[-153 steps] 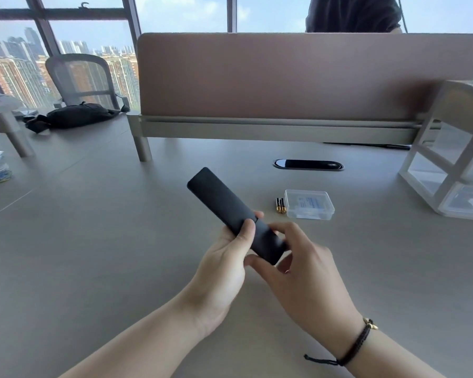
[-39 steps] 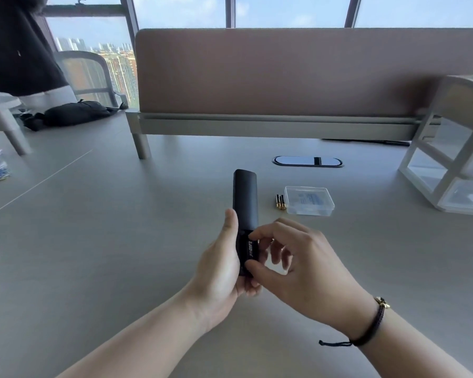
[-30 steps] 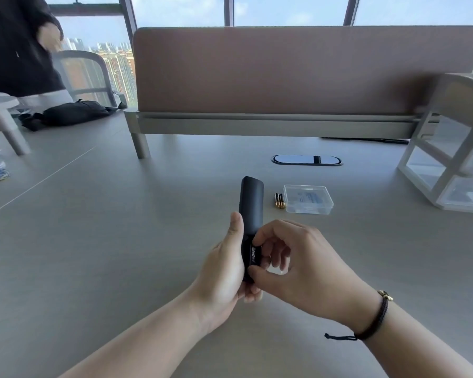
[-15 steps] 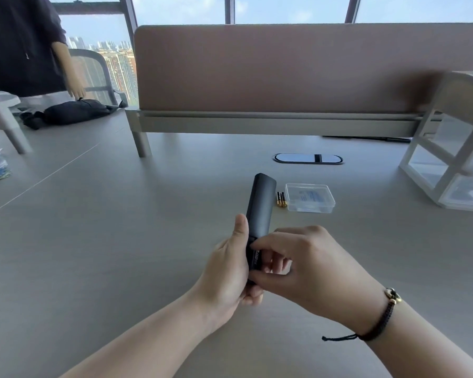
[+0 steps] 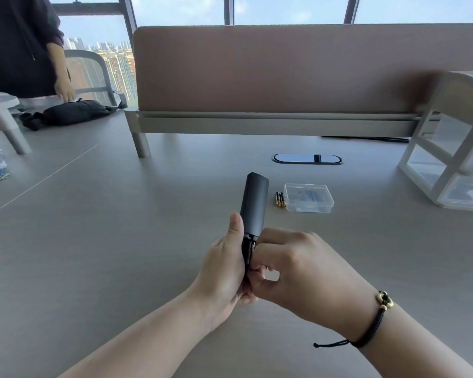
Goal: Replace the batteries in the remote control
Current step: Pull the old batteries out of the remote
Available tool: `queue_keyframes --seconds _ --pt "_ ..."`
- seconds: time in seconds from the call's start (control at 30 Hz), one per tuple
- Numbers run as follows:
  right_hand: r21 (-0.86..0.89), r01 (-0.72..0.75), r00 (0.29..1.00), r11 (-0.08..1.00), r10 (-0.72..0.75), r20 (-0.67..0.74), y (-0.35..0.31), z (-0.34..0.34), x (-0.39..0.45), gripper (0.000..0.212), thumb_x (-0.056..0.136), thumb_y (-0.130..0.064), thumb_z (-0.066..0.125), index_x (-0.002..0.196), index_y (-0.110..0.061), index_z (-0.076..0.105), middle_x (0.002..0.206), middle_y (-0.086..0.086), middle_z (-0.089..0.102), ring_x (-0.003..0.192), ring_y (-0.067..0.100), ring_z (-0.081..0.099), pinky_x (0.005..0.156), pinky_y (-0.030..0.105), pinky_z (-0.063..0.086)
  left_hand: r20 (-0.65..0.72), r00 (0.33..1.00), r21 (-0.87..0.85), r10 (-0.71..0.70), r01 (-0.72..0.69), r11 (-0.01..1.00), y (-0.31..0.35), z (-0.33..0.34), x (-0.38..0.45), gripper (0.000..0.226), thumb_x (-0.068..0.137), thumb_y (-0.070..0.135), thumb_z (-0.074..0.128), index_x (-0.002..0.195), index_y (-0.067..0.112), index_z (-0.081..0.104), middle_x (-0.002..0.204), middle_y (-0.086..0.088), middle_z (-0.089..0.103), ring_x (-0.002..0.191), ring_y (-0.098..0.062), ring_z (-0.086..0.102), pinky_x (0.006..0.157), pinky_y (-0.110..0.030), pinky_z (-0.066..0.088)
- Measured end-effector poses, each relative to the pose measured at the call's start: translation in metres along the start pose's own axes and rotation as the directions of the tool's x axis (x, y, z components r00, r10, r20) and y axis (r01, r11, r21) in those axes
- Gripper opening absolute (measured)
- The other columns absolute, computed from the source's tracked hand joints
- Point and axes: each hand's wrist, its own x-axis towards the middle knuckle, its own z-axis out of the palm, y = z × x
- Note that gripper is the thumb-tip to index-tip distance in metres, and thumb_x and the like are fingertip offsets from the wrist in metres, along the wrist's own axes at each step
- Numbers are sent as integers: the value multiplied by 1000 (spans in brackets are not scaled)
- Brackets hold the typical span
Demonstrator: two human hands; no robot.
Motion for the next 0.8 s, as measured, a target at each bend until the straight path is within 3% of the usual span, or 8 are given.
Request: queue_keyframes --seconds 0.13,0.27,0.33,0.43,0.53,0.6,0.7,0.8 --pt "-54 3 1000 999 -4 -19 -3 3 0 7 71 -16 58 63 -16 59 68 -3 60 48 26 53 40 33 46 -37 999 -3 -11 11 1000 1 0 1 60 96 60 29 62 13 46 37 -2 38 31 -15 31 43 -19 19" --pt "-101 20 997 995 -28 -75 -7 8 -1 7 70 -9 62 66 -15 60 64 -2 55 44 25 44 36 31 39 -61 996 -48 -61 58 997 2 -2 6 70 95 63 31 85 -1 60 47 -1 41 33 -16 34 46 -20 18" --pt "-80 16 996 997 -23 -85 -5 10 -1 6 72 -10 60 69 -15 62 66 -1 56 45 26 46 37 33 42 -79 992 -81 -98 91 993 3 -4 8 65 94 63 32 76 9 62 47 3 41 34 -15 34 46 -19 20" --pt "47 -34 995 998 39 -96 1 14 -1 13 75 -11 57 77 -18 69 75 -1 61 53 25 56 45 36 49 -34 992 -136 -125 120 983 5 -6 8 56 93 66 29 71 21 52 46 5 43 37 -13 32 43 -20 19" --pt "310 -113 980 944 157 -122 6 18 -1 24 76 -12 53 85 -20 74 82 -1 64 59 17 66 57 38 55 10 992 -152 -127 127 980 3 -9 10 57 90 71 30 77 21 52 53 1 47 44 -15 33 42 -20 26" --pt "428 -158 963 890 235 -134 7 19 -2 20 75 -10 58 83 -17 75 82 0 65 60 15 68 60 37 57 11 992 -173 -122 123 977 2 -10 12 57 87 72 36 75 21 56 60 -1 51 56 -19 41 55 -24 36" --pt "493 -195 942 848 302 -147 8 18 -2 11 71 -8 72 78 -15 76 78 0 67 59 16 68 59 35 58 5 996 -175 -92 92 980 1 -10 14 56 85 71 43 75 19 61 67 -3 56 79 -25 43 67 -35 36" --pt "494 -222 945 841 310 -105 8 18 -1 18 69 -17 82 86 -20 76 79 -4 65 61 15 67 61 30 57 3 999 -92 -45 45 995 -1 -10 14 57 87 70 40 85 16 59 66 -4 56 69 -23 49 61 -33 33"
